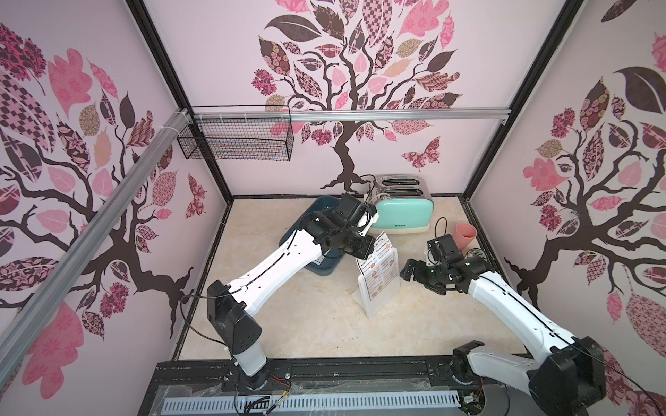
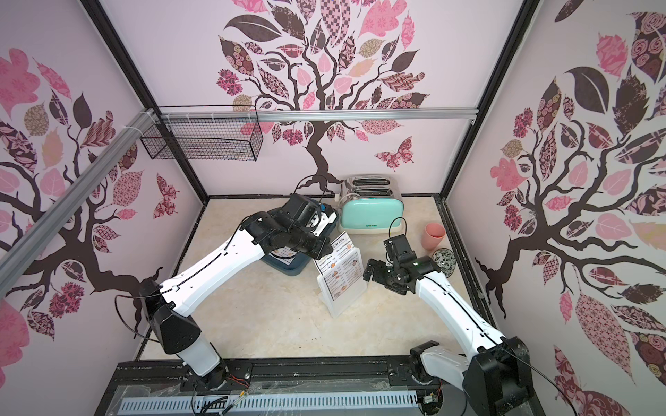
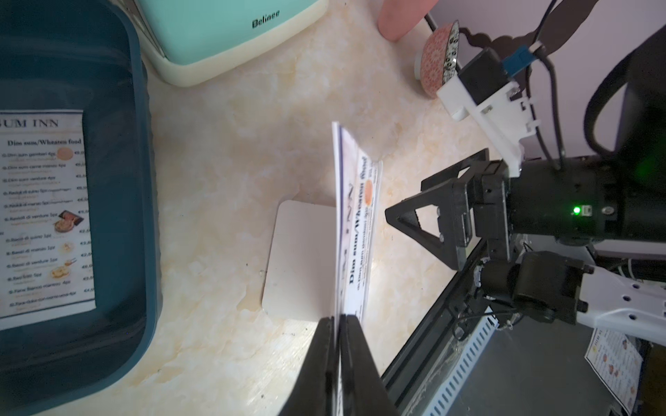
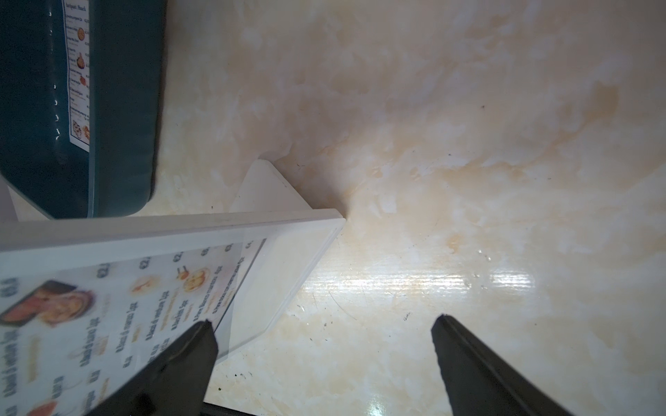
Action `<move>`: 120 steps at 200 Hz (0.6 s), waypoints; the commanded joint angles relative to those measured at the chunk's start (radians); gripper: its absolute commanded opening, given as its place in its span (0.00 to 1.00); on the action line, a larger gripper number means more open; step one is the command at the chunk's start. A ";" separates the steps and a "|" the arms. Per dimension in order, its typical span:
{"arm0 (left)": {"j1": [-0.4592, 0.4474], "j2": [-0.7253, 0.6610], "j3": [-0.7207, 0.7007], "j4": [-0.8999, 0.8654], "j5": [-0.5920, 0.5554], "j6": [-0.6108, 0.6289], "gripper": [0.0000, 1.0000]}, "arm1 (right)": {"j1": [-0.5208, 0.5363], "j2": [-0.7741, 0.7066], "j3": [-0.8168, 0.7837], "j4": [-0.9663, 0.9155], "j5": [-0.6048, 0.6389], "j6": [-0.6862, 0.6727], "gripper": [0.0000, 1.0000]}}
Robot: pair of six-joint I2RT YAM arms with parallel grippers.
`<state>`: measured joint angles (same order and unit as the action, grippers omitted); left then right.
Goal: Replace the menus in the menu holders
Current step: Take out the menu from the menu holder.
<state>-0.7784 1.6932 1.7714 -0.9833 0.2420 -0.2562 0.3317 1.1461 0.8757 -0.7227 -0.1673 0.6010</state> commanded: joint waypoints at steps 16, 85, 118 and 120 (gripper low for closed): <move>0.008 -0.064 -0.001 0.066 -0.005 0.013 0.00 | 0.005 -0.014 0.044 -0.021 0.026 -0.013 1.00; 0.008 -0.216 0.118 0.063 -0.059 0.139 0.00 | 0.005 -0.052 0.099 -0.033 0.103 -0.037 1.00; 0.008 -0.275 0.215 -0.005 -0.064 0.231 0.00 | 0.005 -0.086 0.121 -0.036 0.162 -0.066 1.00; 0.008 -0.278 0.219 -0.011 -0.064 0.238 0.00 | 0.005 -0.089 0.121 -0.034 0.167 -0.067 1.00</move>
<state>-0.7753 1.4509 1.9160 -0.9508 0.1905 -0.1116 0.3317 1.0874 0.9623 -0.7364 -0.0700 0.5701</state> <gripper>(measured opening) 0.041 0.995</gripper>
